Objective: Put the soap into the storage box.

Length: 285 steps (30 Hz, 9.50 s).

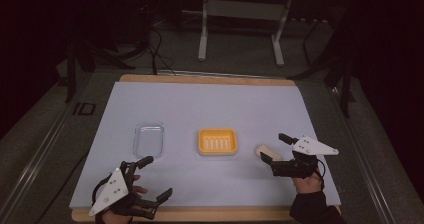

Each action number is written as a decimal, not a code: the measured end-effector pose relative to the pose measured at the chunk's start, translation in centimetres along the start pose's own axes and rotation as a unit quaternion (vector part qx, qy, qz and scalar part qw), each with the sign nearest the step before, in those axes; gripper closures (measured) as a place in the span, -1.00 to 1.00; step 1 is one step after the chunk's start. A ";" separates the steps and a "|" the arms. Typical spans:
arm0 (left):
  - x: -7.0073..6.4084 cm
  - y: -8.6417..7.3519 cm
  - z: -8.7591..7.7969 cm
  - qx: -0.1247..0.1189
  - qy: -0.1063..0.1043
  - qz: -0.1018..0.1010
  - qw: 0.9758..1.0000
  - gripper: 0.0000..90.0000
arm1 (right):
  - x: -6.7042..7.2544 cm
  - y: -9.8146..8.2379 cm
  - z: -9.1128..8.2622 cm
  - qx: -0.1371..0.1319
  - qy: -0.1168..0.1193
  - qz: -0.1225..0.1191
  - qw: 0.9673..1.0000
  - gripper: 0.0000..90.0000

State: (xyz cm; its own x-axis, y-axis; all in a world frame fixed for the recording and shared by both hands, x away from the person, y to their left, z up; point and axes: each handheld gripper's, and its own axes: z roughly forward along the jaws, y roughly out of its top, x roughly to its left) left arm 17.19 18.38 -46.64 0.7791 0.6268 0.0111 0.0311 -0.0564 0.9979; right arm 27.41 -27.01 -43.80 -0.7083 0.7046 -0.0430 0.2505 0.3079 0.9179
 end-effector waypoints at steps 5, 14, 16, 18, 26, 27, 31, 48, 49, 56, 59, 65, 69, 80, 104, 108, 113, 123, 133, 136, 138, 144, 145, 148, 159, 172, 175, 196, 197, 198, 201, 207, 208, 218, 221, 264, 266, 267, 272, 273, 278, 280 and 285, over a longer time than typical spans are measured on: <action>-0.1 0.0 0.1 0.001 0.000 0.007 1.000 -0.99 | 0.1 0.1 0.0 -0.004 0.011 -0.007 1.000 -0.78; -0.2 0.0 0.3 -0.002 -0.004 0.017 1.000 -0.98 | -0.2 0.2 -0.1 -0.024 0.069 -0.009 0.997 -0.78; -0.2 -0.1 0.3 -0.003 -0.001 0.020 1.000 -0.98 | -0.2 0.4 -0.1 -0.015 0.092 -0.016 0.996 -0.78; -0.1 -0.2 0.2 -0.002 0.000 0.021 1.000 -0.98 | -0.2 0.5 -0.1 -0.001 0.116 -0.022 0.993 -0.77; -0.1 -0.4 0.3 0.005 0.001 0.024 1.000 -0.98 | -0.1 0.6 0.4 0.060 0.182 -0.055 0.980 -0.77; -0.1 -0.4 0.2 0.006 0.000 0.025 1.000 -0.98 | -0.1 0.6 0.6 0.071 0.198 -0.052 0.976 -0.77; -0.1 -0.5 0.2 0.010 0.000 0.025 1.000 -0.98 | 0.2 0.2 1.4 0.109 0.207 -0.069 0.970 -0.77; -0.3 -0.6 0.5 0.021 -0.003 0.025 0.999 -0.98 | 1.0 -0.7 3.2 0.286 0.221 -0.115 0.925 -0.74; -0.3 -0.6 0.5 0.022 -0.003 0.025 0.999 -0.98 | 1.0 -0.7 3.2 0.291 0.220 -0.114 0.924 -0.73; -0.3 -0.5 0.5 0.025 -0.005 0.026 0.999 -0.98 | 0.8 -0.2 3.2 0.318 0.221 -0.105 0.916 -0.70; -0.3 -0.6 0.6 0.025 -0.005 0.025 0.999 -0.98 | 0.7 0.0 3.1 0.333 0.219 -0.107 0.911 -0.69; -0.3 -0.5 0.6 0.026 -0.006 0.026 0.999 -0.98 | 0.5 0.5 3.0 0.354 0.219 -0.111 0.902 -0.66; -0.4 -0.6 0.6 0.027 -0.007 0.028 0.999 -0.98 | 0.5 0.4 3.0 0.382 0.215 -0.109 0.892 -0.66; -0.3 -0.6 0.7 0.036 -0.009 0.030 0.999 -0.98 | 0.2 0.1 3.2 0.453 0.188 -0.114 0.864 -0.69; -0.3 -0.8 0.9 0.047 -0.011 0.033 0.998 -0.98 | -1.8 -1.3 3.1 0.574 0.129 -0.088 0.803 -0.66; -0.3 -0.8 1.0 0.047 -0.011 0.032 0.998 -0.98 | -2.4 -1.5 3.3 0.584 0.121 -0.075 0.799 -0.66; -0.3 -0.8 1.0 0.047 -0.011 0.032 0.998 -0.98 | -3.0 -1.8 3.6 0.594 0.110 -0.059 0.795 -0.66; -0.3 -0.8 1.0 0.048 -0.010 0.031 0.998 -0.98 | -3.7 -2.4 4.5 0.607 0.094 -0.052 0.788 -0.69; -0.2 -0.8 1.0 0.048 -0.012 0.031 0.998 -0.98 | -5.2 -1.5 5.5 0.596 0.072 -0.047 0.798 -0.71; -0.2 -0.8 1.0 0.048 -0.013 0.030 0.998 -0.98 | -5.3 -1.3 5.8 0.596 0.066 -0.049 0.799 -0.72; -0.2 -0.8 1.0 0.048 -0.013 0.029 0.998 -0.98 | -5.3 -1.3 5.8 0.597 0.067 -0.053 0.798 -0.72; -0.2 -0.8 1.0 0.049 -0.017 0.027 0.998 -0.98 | -5.6 -0.9 6.3 0.582 0.073 -0.054 0.808 -0.71; -0.2 -0.8 1.0 0.049 -0.017 0.027 0.998 -0.98 | -5.6 -0.9 6.4 0.578 0.075 -0.053 0.811 -0.71; -0.2 -0.8 1.0 0.048 -0.017 0.027 0.998 -0.98 | -5.7 -0.7 6.6 0.566 0.072 -0.061 0.819 -0.72; -0.2 -0.8 1.0 0.050 -0.016 0.029 0.998 -0.98 | -5.9 -0.6 7.3 0.527 0.082 -0.052 0.844 -0.71; -0.2 -0.9 1.2 0.052 -0.016 0.029 0.998 -0.98 | -6.0 -0.7 8.3 0.466 0.075 -0.061 0.879 -0.67; -0.2 -0.8 1.1 0.049 -0.017 0.029 0.998 -0.98 | -6.0 -0.9 8.7 0.454 0.070 -0.058 0.886 -0.64; -0.2 -0.8 1.1 0.047 -0.019 0.029 0.998 -0.98 | -6.2 -2.9 9.1 0.404 0.077 -0.050 0.910 -0.01; -0.2 -0.8 1.1 0.047 -0.019 0.029 0.998 -0.98 | -6.2 -2.9 9.1 0.404 0.077 -0.050 0.910 -0.01; -0.2 -0.8 1.1 0.047 -0.019 0.030 0.998 -0.98 | -6.2 -2.9 9.1 0.405 0.081 -0.047 0.909 0.01; -0.2 -0.8 1.1 0.047 -0.018 0.029 0.998 -0.98 | -6.0 -3.2 9.3 0.404 0.075 -0.047 0.911 0.04; -0.3 -0.8 1.1 0.049 -0.019 0.033 0.998 -0.98 | -5.6 -3.3 9.1 0.400 0.062 -0.055 0.913 0.06; -0.3 -0.8 1.1 0.049 -0.019 0.033 0.998 -0.98 | -5.6 -3.3 9.1 0.400 0.061 -0.055 0.913 0.07; -0.3 -0.9 1.2 0.051 -0.018 0.035 0.998 -0.98 | -6.7 -2.8 9.0 0.397 0.061 -0.020 0.916 0.09; -0.3 -0.9 1.2 0.051 -0.018 0.035 0.998 -0.98 | -6.9 -2.3 8.7 0.399 0.056 -0.029 0.915 0.09; -0.3 -0.9 1.3 0.055 -0.020 0.036 0.998 -0.98 | -7.7 3.6 7.8 0.402 0.211 -0.211 0.866 0.09; -0.3 -0.9 1.4 0.055 -0.021 0.036 0.998 -0.98 | -7.5 4.1 7.8 0.400 0.216 -0.219 0.864 0.09; -0.3 -0.9 1.4 0.055 -0.021 0.036 0.998 -0.98 | -7.5 4.3 7.8 0.398 0.218 -0.223 0.863 0.09; -0.3 -0.9 1.4 0.054 -0.021 0.036 0.998 -0.98 | -7.2 5.4 7.7 0.389 0.224 -0.234 0.862 0.09; -0.3 -0.9 1.4 0.054 -0.021 0.036 0.998 -0.98 | -7.2 5.7 7.7 0.388 0.225 -0.237 0.861 0.09; -0.3 -0.9 1.3 0.055 -0.021 0.036 0.998 -0.98 | -6.9 7.0 7.8 0.388 0.229 -0.251 0.857 0.09; -0.3 -0.9 1.3 0.055 -0.021 0.036 0.998 -0.98 | -6.7 7.5 7.8 0.391 0.233 -0.251 0.854 0.09; -0.3 -0.9 1.3 0.054 -0.021 0.036 0.998 -0.98 | -5.9 8.8 8.3 0.387 0.244 -0.271 0.847 0.09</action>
State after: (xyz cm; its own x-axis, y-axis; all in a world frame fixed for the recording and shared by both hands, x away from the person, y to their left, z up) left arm 17.73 17.26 -47.63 0.8071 0.5854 0.0771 0.0398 -0.1843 0.9821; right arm 39.25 -23.13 -38.71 -0.9988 0.0352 -0.0342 0.0246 0.9617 0.2731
